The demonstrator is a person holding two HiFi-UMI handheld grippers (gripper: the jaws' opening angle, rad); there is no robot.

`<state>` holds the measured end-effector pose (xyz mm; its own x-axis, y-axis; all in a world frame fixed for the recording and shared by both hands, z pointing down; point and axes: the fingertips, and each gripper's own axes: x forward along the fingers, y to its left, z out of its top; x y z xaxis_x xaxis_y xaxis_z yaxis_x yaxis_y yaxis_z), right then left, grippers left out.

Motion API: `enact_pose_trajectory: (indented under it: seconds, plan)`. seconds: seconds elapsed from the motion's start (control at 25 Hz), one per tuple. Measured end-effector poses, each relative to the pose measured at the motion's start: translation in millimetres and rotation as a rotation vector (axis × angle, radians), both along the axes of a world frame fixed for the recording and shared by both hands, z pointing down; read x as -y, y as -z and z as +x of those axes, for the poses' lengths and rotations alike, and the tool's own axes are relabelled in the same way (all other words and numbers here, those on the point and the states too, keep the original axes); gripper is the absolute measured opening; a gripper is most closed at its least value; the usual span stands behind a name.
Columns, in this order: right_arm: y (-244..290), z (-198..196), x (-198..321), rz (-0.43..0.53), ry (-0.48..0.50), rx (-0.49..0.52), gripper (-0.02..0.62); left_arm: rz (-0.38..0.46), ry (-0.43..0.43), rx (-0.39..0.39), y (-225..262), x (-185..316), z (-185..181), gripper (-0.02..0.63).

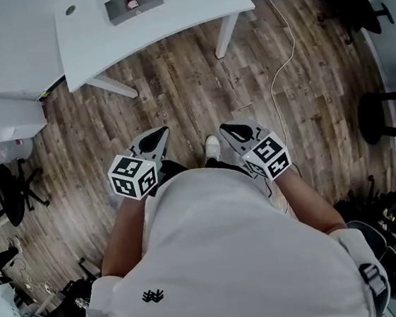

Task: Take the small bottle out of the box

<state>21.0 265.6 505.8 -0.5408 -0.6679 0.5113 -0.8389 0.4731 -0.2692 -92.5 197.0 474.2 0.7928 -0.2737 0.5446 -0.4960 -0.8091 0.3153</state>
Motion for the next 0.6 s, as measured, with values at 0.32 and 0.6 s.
enact_pose_trajectory:
  seconds: [0.32, 0.6]
  plan:
    - [-17.8, 19.6, 25.3, -0.060, -0.040, 0.059, 0.011, -0.034, -0.027, 0.034, -13.9, 30.4, 29.4, 0.006]
    - [-11.4, 51.2, 84.5, -0.063, -0.099, 0.014, 0.052, -0.043, -0.027, -0.039, -27.7, 104.8, 58.6, 0.006]
